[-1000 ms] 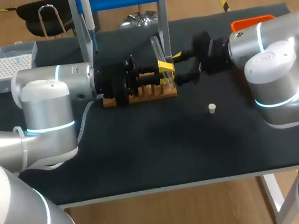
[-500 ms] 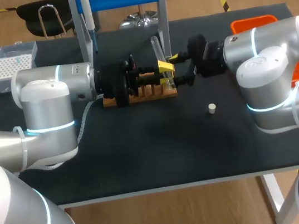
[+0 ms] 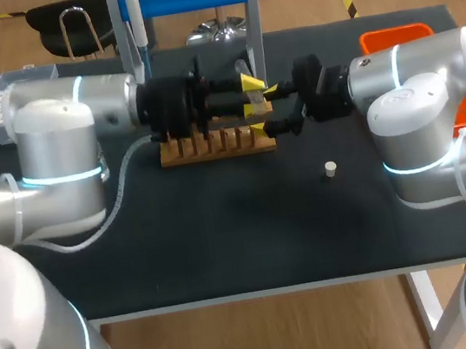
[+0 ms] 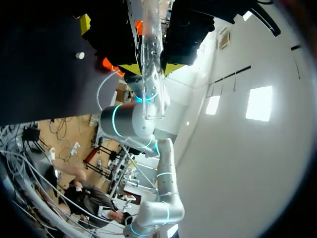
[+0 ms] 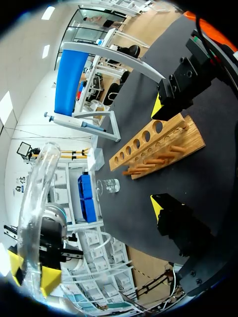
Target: Invert the test tube, pick up the pipette, mount the tip to pipette, aspirate from beaker and dispense into the tube, eject the tip, return the pipette, and cap with the stopper.
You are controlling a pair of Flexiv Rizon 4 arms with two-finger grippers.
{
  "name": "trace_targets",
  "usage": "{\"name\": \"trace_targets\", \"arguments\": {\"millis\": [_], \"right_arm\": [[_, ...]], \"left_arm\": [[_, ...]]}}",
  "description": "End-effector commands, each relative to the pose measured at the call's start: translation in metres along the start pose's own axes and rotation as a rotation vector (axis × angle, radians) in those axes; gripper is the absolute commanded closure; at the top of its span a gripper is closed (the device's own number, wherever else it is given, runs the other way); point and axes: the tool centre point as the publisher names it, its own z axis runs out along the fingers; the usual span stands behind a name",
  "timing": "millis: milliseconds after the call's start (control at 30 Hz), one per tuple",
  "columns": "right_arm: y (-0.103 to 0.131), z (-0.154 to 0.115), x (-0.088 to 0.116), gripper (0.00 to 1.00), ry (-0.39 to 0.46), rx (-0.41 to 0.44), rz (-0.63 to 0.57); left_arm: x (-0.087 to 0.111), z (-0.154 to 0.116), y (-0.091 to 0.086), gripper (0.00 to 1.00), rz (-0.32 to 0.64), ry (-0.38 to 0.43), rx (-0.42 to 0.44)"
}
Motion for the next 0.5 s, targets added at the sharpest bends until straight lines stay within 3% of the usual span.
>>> {"name": "trace_targets", "arguments": {"millis": [33, 400, 500], "right_arm": [[0.0, 0.0, 0.0, 0.0, -0.002, 0.0, 0.0], [0.0, 0.0, 0.0, 0.0, -0.002, 0.0, 0.0], [0.0, 0.0, 0.0, 0.0, -0.002, 0.0, 0.0]], "left_arm": [[-0.006, -0.008, -0.006, 1.0, -0.328, -0.008, 0.013], [-0.006, -0.008, -0.006, 1.0, -0.328, -0.008, 0.013], [-0.018, -0.019, 0.007, 1.0, -0.459, 0.004, -0.009]]}}
